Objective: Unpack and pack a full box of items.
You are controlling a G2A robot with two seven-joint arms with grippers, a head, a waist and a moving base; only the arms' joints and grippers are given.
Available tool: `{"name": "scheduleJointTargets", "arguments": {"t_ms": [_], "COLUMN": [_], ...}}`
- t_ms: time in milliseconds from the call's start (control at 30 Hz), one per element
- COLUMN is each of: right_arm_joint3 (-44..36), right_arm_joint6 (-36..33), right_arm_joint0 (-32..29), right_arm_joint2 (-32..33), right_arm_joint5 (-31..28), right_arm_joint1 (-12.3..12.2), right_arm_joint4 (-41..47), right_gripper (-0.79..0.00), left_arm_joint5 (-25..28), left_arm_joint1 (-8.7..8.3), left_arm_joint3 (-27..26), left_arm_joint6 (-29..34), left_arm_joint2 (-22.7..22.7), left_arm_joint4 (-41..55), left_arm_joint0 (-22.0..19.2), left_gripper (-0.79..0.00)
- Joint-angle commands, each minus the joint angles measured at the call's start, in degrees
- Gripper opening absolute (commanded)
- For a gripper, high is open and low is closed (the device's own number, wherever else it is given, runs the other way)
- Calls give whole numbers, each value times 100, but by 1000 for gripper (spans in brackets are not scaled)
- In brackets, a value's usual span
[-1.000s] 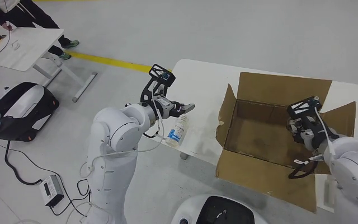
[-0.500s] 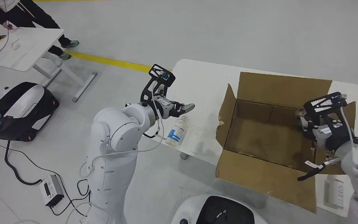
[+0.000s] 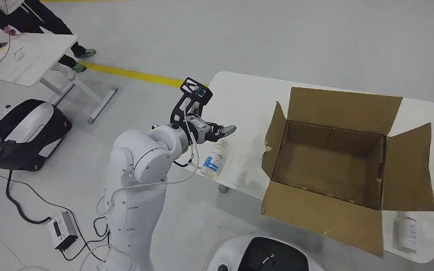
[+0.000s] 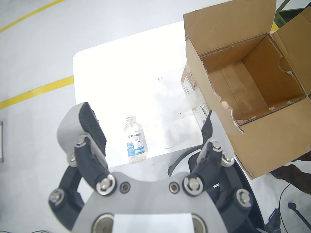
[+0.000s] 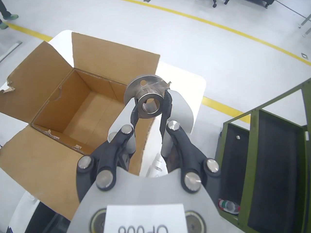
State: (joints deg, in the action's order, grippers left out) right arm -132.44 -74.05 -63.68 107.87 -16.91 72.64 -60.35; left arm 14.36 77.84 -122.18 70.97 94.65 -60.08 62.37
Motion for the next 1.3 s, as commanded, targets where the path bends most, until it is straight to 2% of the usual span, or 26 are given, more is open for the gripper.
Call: {"name": "scheduleJointTargets", "arguments": {"t_ms": [0, 233, 400, 733, 1033, 1267], "right_arm_joint3": [34, 347, 748, 1907, 2761, 3201], "right_arm_joint6": [-11, -97, -270, -23, 49, -91], "right_arm_joint0": [-106, -571, -876, -1317, -1087, -861], "right_arm_joint2": [274, 995, 1125, 429, -253, -498], "right_arm_joint5": [-35, -26, 85, 158, 129, 69], "right_arm_joint1": [-33, -135, -194, -251, -313, -357], "right_arm_joint4": [19, -130, -417, -1021, -1696, -1822], "right_gripper": [-785, -785, -785, -785, -785, -785], "left_arm_joint5": [0, 0, 0, 0, 0, 0], "left_arm_joint1": [0, 0, 0, 0, 0, 0], "left_arm_joint3": [0, 0, 0, 0, 0, 0], "left_arm_joint6": [0, 0, 0, 0, 0, 0], "left_arm_joint2": [0, 0, 0, 0, 0, 0], "left_arm_joint4": [0, 0, 0, 0, 0, 0], "left_arm_joint0": [0, 0, 0, 0, 0, 0], "left_gripper": [0, 0, 0, 0, 0, 0]}}
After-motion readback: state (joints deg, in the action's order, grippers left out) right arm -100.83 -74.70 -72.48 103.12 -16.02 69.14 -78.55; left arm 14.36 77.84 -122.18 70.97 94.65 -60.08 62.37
